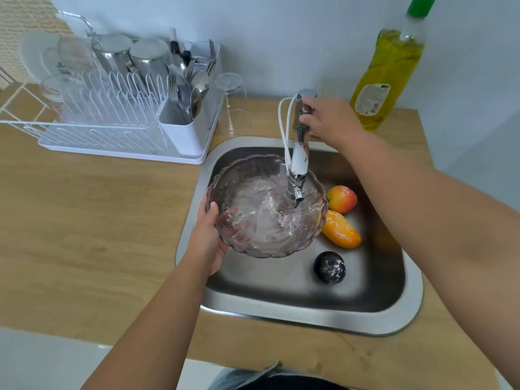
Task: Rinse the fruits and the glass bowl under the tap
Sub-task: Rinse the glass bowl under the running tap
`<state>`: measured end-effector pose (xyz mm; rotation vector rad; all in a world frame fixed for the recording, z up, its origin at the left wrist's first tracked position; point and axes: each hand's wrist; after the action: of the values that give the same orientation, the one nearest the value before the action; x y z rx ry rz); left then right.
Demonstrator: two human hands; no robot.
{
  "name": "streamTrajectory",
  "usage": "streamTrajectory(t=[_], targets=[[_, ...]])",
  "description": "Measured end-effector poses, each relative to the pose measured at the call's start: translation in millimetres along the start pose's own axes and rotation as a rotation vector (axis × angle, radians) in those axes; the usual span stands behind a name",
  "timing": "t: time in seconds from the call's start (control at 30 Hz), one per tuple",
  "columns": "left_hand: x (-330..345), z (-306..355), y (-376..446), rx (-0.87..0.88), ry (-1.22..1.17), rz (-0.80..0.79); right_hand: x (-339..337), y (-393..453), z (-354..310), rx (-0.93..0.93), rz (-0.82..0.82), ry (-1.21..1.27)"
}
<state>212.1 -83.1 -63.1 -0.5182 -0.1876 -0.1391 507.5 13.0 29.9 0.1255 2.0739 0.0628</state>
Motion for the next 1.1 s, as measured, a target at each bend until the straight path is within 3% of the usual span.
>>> streamTrajectory(t=[0.2,0.83,0.97,1.1], targets=[[-0.5,0.2,5.7,0.023,0.029,-0.029,-0.5,4.4,0.4,-0.07,0.057,-0.163],[6.6,2.5,3.1,0.057,0.113,-0.064,-4.5,20.6,1.0,-0.004,0.087,-0.051],[7.4,-1.6,2.4,0.052,0.151,-0.082,-4.4,4.7,-5.6,0.052,0.141,0.092],[7.0,-7.0,1.9,0.026,0.158,-0.065,13.6,-49.6,-10.5,0.25,0.259,0.416]])
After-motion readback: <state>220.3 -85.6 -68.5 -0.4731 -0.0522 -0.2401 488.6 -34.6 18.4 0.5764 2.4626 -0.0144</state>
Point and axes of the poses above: each hand's wrist, its own y-axis towards the middle knuckle, its own x-axis out of the palm, z = x × y, and after that the axes turned 10 degrees about y, right-handed
